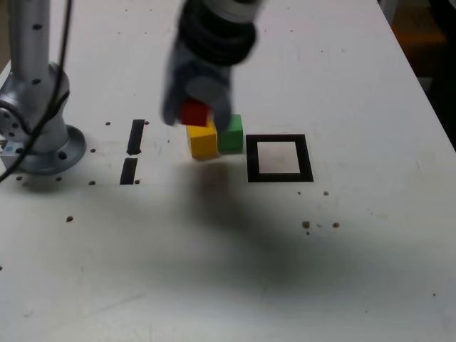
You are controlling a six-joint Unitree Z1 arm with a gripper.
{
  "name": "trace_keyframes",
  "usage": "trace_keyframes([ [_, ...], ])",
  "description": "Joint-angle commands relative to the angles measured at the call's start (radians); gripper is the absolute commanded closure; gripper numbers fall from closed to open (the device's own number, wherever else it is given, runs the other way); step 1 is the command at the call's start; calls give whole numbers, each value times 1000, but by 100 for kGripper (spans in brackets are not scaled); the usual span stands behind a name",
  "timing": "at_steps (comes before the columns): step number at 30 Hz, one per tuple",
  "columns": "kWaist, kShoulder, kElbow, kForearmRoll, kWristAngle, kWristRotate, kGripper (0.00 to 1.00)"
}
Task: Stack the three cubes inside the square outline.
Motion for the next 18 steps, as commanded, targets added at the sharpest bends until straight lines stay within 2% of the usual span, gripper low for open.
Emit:
trace_keyframes([
  [1,4,5,-228,-5,7,4,77],
  [11,12,22,-234,-87,64,40,77],
  [18,50,64,-153,-160,32,68,77],
])
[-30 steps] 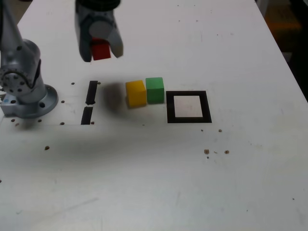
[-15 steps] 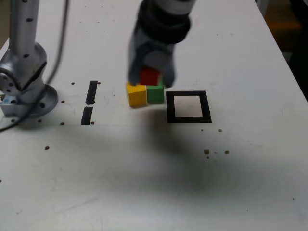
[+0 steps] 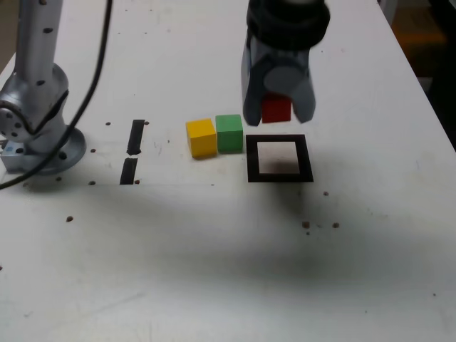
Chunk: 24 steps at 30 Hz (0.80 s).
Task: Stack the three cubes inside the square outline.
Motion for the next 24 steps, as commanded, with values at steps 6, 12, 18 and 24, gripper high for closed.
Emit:
trace_keyframes([
  [6,3,54,9,-51,-9,6,77],
  [12,11,68,42,-77,2,10,77],
  [18,35,95,100,-140,-30,41,77],
  [24,35,107,101,-157,-39,46,77],
])
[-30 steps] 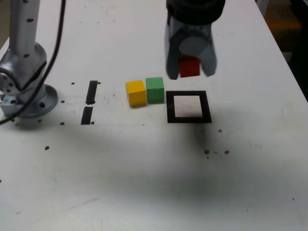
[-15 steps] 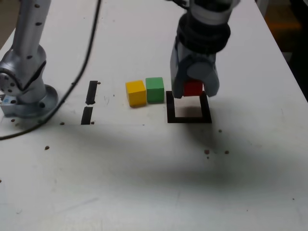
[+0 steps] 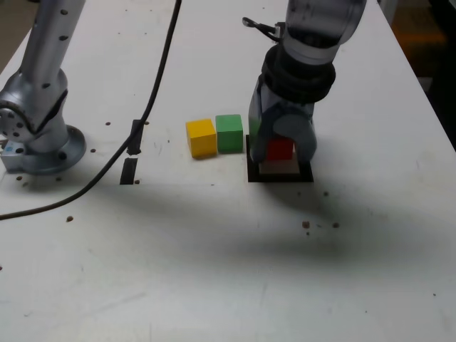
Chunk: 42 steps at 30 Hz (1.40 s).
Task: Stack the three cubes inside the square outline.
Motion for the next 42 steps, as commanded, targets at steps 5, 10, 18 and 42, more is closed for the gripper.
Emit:
trace_keyframes([
  [5,1,1,7,-9,4,1,76],
  [10,4,2,15,-21,8,1,72],
  [18,7,4,18,-17,7,8,50],
  [42,11,21,23,-25,-13,20,39],
])
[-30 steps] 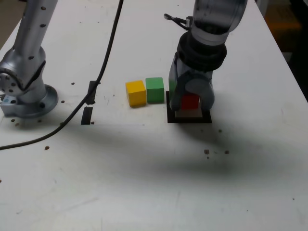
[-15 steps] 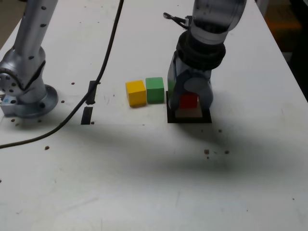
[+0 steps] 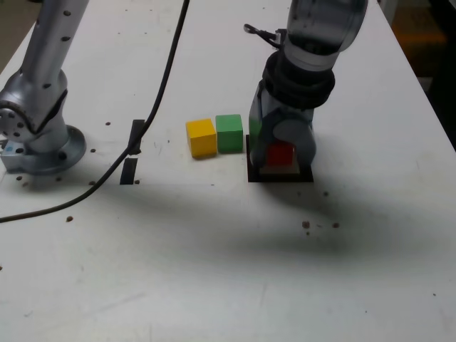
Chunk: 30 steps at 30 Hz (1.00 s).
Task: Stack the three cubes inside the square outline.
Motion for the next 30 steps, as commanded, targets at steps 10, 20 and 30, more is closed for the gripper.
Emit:
trace_keyframes([
  [10,2,-1,12,-14,7,5,5],
  [20,-4,-210,8,90,32,-11,0],
  [30,-5,-390,65,198,44,128,0],
])
